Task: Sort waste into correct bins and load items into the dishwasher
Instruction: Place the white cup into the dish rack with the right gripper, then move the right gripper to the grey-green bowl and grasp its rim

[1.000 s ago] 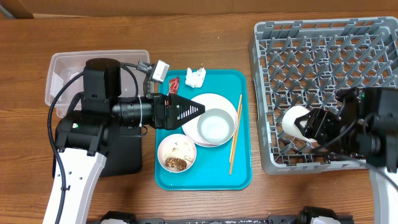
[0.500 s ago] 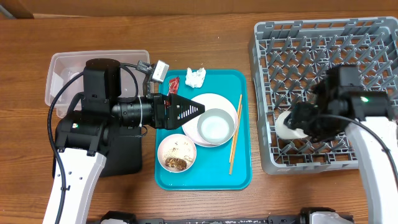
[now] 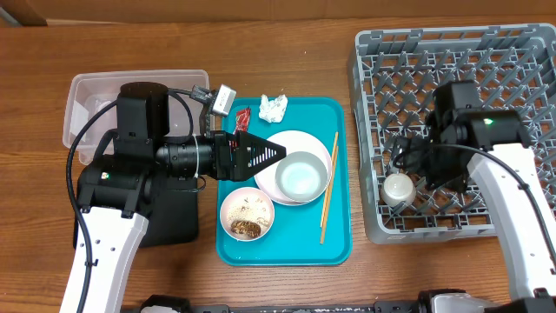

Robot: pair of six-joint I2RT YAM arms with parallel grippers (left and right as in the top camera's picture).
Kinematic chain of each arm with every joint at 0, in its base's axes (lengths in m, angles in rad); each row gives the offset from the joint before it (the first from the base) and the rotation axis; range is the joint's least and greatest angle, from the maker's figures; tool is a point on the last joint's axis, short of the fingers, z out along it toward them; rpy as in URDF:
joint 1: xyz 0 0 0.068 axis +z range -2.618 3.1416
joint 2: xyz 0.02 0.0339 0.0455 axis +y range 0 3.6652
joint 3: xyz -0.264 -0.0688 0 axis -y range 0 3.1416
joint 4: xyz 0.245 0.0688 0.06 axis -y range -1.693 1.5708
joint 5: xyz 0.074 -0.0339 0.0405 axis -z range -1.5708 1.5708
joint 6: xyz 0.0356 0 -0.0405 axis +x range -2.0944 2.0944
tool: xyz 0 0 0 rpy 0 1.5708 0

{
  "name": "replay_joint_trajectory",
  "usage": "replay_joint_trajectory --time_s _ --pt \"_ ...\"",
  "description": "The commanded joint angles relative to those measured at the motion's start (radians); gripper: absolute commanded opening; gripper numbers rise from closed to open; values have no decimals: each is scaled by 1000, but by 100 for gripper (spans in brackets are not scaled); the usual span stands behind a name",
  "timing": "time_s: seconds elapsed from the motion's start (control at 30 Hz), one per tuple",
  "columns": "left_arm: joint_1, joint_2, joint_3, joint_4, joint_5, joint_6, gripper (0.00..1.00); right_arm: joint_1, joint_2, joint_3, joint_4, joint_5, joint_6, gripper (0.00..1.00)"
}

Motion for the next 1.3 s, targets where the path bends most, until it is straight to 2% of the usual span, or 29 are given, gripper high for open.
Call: replay_joint_trajectory --time_s 0.0,0.27,0.33,0.5,0.73,0.87,0.93,1.07,1.27 --pt "6 3 16 1 -18 27 100 29 -69 89 6 -70 -44 95" --pt "6 0 22 -5 -77 27 100 154 -143 126 34 -211 -78 90" --pt "6 -5 37 -39 -139 26 100 205 -142 126 41 -220 -77 88" --pt "21 -27 129 -203 -402 26 100 349 -130 122 74 -214 -62 82" --pt "74 -42 399 -548 -856 -47 100 455 -56 119 102 2 77 77" --pt "79 -43 506 -699 -1088 -118 100 459 28 93 156 14 82 63" --pt "79 -46 515 -733 -1124 -122 100 459 87 85 172 15 82 59" --pt "79 -47 512 -784 -1151 -120 100 459 196 85 198 14 81 58" --pt "79 -34 510 -803 -1164 -112 100 459 331 85 255 19 51 64"
